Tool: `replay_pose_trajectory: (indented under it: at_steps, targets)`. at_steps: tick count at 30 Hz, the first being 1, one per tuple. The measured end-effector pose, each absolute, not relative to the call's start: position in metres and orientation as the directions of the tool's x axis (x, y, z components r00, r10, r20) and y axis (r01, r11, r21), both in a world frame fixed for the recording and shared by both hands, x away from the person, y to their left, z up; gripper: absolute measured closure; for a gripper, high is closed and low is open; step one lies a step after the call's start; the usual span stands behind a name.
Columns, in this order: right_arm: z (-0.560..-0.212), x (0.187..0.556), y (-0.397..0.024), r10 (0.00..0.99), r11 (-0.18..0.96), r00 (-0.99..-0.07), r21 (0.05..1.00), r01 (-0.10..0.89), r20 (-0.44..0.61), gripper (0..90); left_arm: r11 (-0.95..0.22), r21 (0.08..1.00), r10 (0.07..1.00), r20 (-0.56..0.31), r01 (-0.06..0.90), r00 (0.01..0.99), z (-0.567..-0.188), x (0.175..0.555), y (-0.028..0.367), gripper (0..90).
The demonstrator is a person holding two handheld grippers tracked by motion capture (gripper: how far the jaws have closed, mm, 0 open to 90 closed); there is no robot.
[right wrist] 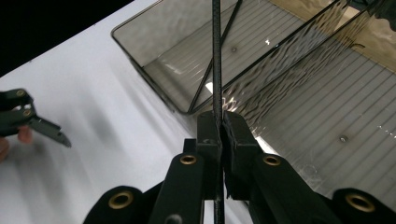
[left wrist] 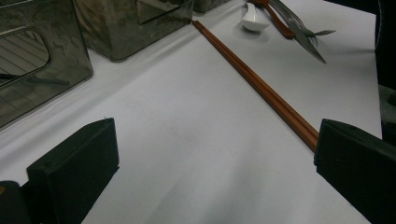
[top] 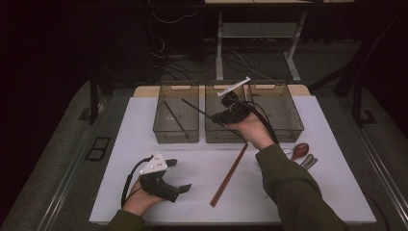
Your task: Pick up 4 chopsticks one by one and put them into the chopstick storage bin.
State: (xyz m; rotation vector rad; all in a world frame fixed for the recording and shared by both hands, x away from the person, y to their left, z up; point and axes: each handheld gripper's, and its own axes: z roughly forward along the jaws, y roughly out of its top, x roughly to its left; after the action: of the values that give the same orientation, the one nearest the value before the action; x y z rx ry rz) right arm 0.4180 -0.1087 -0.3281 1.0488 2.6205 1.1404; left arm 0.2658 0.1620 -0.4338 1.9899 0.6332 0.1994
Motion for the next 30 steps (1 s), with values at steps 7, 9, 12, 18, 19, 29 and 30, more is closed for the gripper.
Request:
replay_pose_trajectory:
  at_steps: [7,9,12,18,19,29,30]
  targets:
    - [-0.333,0.434,-0.095,0.647,0.474,-0.739,0.661,0.581,0.186,85.3,-0.363,0.866,0.510,-0.124,0.343,0.851,-0.434,0.266,0.162,0.0]
    - [-0.335,0.438,-0.090,0.651,0.473,-0.735,0.657,0.587,0.189,85.2,-0.364,0.864,0.509,-0.127,0.347,0.851,-0.433,0.266,0.163,0.0]
    - [-0.338,0.444,-0.083,0.659,0.468,-0.728,0.653,0.596,0.191,85.2,-0.366,0.865,0.508,-0.124,0.344,0.853,-0.433,0.266,0.163,0.0]
    - [-0.344,0.455,-0.067,0.670,0.477,-0.719,0.635,0.607,0.185,85.3,-0.360,0.867,0.508,-0.128,0.345,0.852,-0.433,0.266,0.163,0.0]
    - [-0.345,0.456,-0.064,0.671,0.479,-0.718,0.633,0.609,0.183,85.2,-0.360,0.867,0.507,-0.129,0.345,0.852,-0.433,0.266,0.163,0.0]
    - [-0.354,0.474,-0.034,0.695,0.485,-0.698,0.604,0.633,0.172,85.2,-0.361,0.866,0.506,-0.129,0.346,0.853,-0.433,0.266,0.162,0.0]
    - [-0.355,0.476,-0.032,0.699,0.484,-0.694,0.601,0.636,0.172,85.2,-0.362,0.866,0.506,-0.128,0.344,0.853,-0.433,0.266,0.162,0.0]
